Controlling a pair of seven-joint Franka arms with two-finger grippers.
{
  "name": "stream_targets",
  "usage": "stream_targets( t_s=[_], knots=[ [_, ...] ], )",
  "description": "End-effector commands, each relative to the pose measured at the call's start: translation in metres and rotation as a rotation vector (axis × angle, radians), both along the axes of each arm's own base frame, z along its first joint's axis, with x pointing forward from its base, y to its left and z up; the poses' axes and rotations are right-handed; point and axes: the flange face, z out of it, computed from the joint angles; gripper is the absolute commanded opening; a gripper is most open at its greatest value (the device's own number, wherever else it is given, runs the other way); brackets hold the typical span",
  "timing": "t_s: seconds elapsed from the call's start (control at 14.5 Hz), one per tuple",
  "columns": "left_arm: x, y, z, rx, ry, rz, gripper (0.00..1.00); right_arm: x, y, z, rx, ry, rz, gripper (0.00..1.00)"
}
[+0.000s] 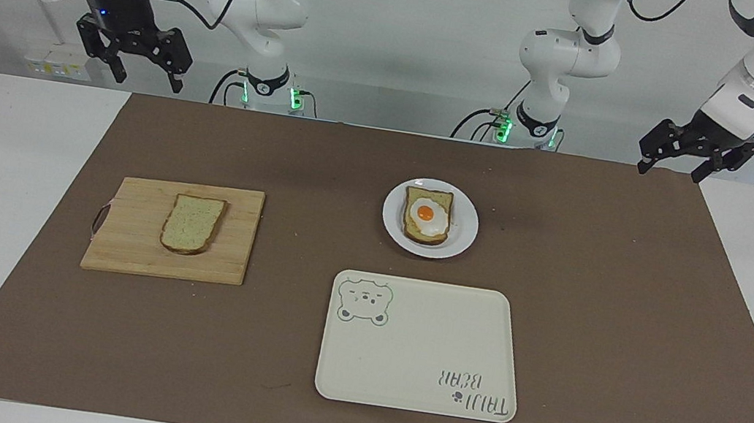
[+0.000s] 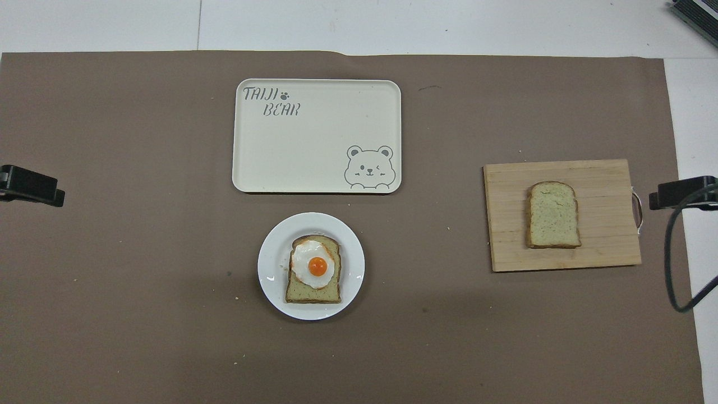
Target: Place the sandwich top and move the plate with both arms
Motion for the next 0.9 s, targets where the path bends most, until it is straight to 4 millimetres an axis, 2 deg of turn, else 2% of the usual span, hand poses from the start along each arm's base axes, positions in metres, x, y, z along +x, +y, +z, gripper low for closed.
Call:
stream_targets(
  t_s=[0.0, 0.83],
  knots=[
    [-0.0005, 0.0017, 0.0033, 0.019, 0.006, 0.011, 1.00, -0.0019, -0.0044, 0.0000, -0.010, -0.011, 0.011, 1.00],
    [-0.0005, 0.0017, 0.0033, 0.019, 0.006, 0.011, 1.00, -0.0038, -0.0054, -0.0025, -0.009, -0.007, 0.008, 1.00]
  ],
)
